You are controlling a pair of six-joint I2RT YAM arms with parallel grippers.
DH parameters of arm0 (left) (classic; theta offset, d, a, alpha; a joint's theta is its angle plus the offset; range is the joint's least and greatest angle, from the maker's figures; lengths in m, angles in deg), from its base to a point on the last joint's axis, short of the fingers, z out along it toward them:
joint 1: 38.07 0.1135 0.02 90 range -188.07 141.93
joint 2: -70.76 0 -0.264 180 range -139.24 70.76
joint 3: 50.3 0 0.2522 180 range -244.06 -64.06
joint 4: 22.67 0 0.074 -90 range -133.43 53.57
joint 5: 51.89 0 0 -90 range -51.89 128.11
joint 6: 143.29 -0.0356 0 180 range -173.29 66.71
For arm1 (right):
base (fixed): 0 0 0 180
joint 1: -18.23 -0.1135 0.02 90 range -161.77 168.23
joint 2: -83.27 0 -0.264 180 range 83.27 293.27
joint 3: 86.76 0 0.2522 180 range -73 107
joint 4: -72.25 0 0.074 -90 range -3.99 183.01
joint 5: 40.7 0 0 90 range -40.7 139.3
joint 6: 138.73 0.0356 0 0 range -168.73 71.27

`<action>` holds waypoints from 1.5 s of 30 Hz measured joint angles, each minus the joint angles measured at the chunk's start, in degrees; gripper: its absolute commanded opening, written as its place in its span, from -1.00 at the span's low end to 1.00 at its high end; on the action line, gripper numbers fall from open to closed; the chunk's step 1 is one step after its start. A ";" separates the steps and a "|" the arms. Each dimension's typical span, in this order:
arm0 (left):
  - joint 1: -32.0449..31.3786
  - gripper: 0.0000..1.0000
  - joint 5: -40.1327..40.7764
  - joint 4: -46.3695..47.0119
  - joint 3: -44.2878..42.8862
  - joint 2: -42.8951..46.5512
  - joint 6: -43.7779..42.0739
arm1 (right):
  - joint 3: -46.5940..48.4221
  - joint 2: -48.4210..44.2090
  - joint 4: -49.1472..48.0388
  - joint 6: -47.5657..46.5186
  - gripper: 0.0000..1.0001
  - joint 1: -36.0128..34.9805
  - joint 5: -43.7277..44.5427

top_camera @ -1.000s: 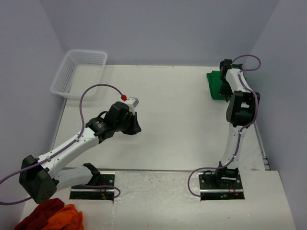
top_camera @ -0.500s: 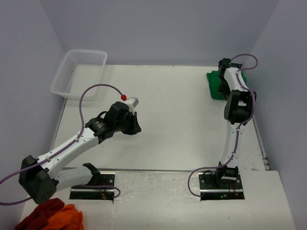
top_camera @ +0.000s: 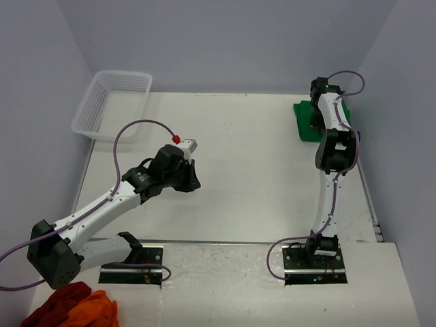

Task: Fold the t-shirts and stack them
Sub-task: Put the neatly folded tshirt into the corner of the board with the right arm

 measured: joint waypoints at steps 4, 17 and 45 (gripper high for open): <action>0.00 -1.00 0.02 0.04 0.00 -0.61 -0.04 | 1.14 0.42 -0.33 -0.70 -0.99 0.00 -1.77; 0.00 -1.00 -1.49 0.26 -2.86 -7.04 -0.20 | 5.40 3.50 -0.83 -4.22 -1.00 0.07 -12.35; -1.01 -1.00 -2.84 1.11 -4.44 -6.84 1.20 | 3.28 4.52 -14.64 -5.27 -0.97 0.02 -17.29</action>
